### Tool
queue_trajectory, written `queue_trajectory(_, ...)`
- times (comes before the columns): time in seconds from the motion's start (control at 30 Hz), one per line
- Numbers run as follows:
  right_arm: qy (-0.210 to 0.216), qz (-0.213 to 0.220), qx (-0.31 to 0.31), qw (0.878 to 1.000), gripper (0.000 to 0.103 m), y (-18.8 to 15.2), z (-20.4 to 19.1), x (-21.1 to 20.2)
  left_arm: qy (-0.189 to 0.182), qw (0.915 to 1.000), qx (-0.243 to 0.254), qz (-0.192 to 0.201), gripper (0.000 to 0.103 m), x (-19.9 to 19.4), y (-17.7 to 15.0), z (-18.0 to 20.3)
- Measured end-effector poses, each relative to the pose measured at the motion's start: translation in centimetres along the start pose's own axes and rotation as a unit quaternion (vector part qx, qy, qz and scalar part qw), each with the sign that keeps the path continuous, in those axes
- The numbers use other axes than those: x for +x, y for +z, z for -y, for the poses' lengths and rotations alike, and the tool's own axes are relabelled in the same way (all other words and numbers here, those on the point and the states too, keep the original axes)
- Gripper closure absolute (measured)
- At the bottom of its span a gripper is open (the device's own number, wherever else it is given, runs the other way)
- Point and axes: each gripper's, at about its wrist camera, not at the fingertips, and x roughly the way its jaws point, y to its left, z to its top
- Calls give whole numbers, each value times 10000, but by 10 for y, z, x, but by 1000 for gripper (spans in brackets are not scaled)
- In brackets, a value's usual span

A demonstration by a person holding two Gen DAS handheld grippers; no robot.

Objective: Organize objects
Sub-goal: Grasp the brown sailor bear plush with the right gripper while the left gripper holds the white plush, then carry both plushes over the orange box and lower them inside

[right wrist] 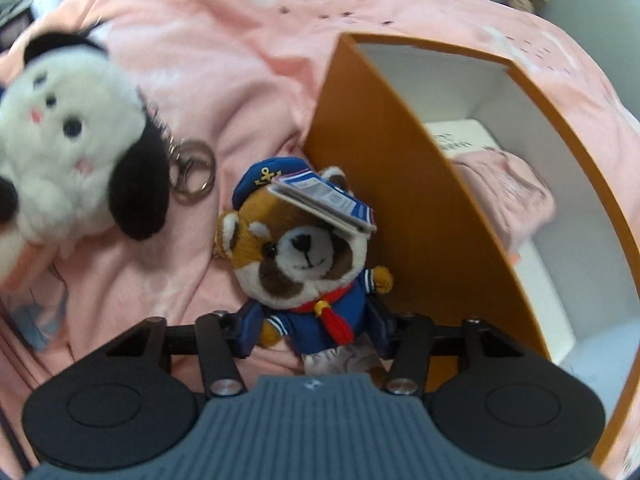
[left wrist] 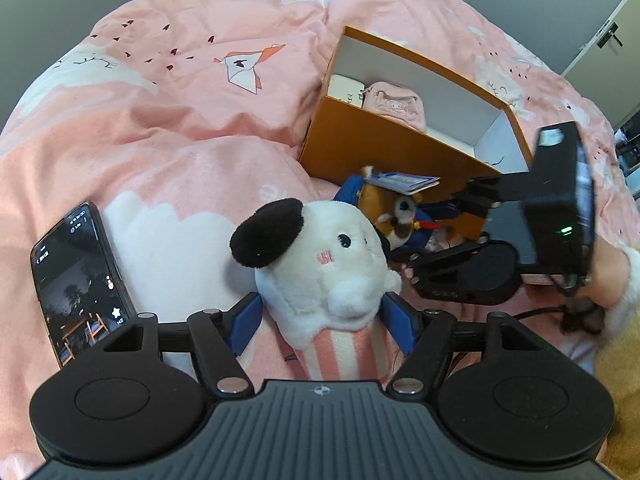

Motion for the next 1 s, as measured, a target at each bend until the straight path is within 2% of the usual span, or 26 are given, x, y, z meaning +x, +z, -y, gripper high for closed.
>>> queue_trajectory(0.1, 163, 187, 760, 9968, 52, -4, 10, -23, -50, 9999, -115, -84, 25, 4, 1, -1)
queue_trajectory(0.2, 506, 294, 1597, 9854, 52, -14, 19, -45, -78, 9998, -195, -58, 26, 6, 1, -1)
queue_trajectory(0.3, 965, 353, 2456, 9639, 52, -28, 18, -53, -154, 9993, -329, 13, 28, 10, 1, -3)
queue_trajectory(0.33, 1072, 381, 2745, 9548, 52, -36, 17, -55, -189, 9992, -349, 20, 31, 13, 1, -3)
queue_trajectory(0.47, 1186, 373, 3517, 9278, 51, -56, 5, -46, -279, 9988, -374, 149, 34, 21, -1, -3)
queue_trajectory(0.53, 1170, 438, 3774, 9176, 52, -61, -1, -38, -296, 9989, -280, 223, 36, 24, -1, 0)
queue_trajectory(0.67, 1123, 834, 4056, 9033, 53, -65, -3, -53, -453, 9978, 38, 491, 38, 18, -4, 9)
queue_trajectory(0.73, 1182, 1006, 4274, 8907, 53, -70, 1, -65, -612, 9960, 145, 637, 38, 14, -4, 14)
queue_trajectory(1.0, 753, 1589, 4699, 8650, 53, -84, 20, -127, -1228, 9841, 458, 1202, 38, -9, 15, 41)
